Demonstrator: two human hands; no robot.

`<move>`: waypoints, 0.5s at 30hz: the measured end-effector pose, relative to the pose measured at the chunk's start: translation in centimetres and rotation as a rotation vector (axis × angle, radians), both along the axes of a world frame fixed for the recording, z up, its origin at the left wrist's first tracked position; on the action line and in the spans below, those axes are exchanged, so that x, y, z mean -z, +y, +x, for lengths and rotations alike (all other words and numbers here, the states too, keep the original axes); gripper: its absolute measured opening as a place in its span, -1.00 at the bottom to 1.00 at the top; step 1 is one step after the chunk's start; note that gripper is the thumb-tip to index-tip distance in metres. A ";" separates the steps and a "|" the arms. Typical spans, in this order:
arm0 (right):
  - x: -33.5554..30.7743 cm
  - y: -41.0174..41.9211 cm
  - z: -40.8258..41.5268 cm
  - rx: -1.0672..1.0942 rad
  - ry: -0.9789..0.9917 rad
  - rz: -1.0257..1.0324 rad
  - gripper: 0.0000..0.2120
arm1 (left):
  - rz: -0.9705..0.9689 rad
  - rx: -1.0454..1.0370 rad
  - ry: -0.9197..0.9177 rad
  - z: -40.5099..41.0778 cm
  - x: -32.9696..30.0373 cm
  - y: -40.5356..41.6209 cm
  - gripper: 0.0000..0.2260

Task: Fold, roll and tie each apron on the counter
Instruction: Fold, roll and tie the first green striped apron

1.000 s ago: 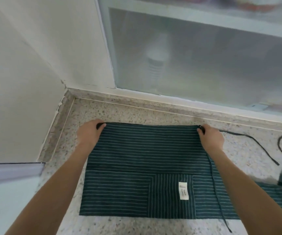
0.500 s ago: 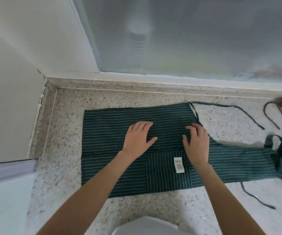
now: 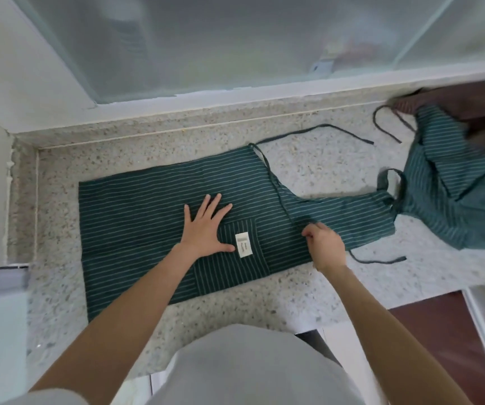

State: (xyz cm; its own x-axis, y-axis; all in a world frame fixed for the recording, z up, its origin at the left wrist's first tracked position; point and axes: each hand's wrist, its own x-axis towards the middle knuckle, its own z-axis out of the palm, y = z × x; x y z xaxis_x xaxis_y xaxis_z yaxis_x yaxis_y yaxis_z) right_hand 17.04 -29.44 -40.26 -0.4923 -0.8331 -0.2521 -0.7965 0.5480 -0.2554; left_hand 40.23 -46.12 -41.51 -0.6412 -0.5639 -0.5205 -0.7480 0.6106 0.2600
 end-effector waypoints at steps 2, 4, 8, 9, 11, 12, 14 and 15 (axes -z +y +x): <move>-1.0 -0.9 -1.8 -0.043 0.020 -0.073 -0.83 | -0.009 -0.019 -0.021 0.9 -0.3 0.3 -0.02; -2.3 -3.0 -4.2 -0.073 0.080 -0.154 -0.84 | -0.013 -0.041 -0.054 1.6 -0.6 0.4 -0.02; -4.5 -7.1 -9.5 -0.066 0.204 -0.271 -0.74 | -0.060 -0.107 -0.037 1.5 -1.1 1.8 -0.16; -4.6 -7.7 -10.7 -0.059 0.219 -0.258 -0.71 | -0.082 -0.117 0.003 1.1 -1.2 2.5 -0.24; -4.5 -8.0 -13.1 -0.060 0.232 -0.193 -0.66 | -0.120 -0.122 0.085 -0.7 -1.3 3.7 -0.37; -4.2 -8.0 -13.9 -0.058 0.230 -0.169 -0.67 | -0.136 -0.113 0.121 -1.5 -1.4 4.1 -0.41; -3.7 -7.5 -15.6 -0.069 0.190 -0.149 -0.70 | -0.166 -0.089 0.174 -4.2 -1.6 4.9 -0.45; -3.4 -6.9 -16.4 -0.091 0.153 -0.152 -0.69 | -0.161 -0.084 0.190 -5.8 -1.7 5.5 -0.46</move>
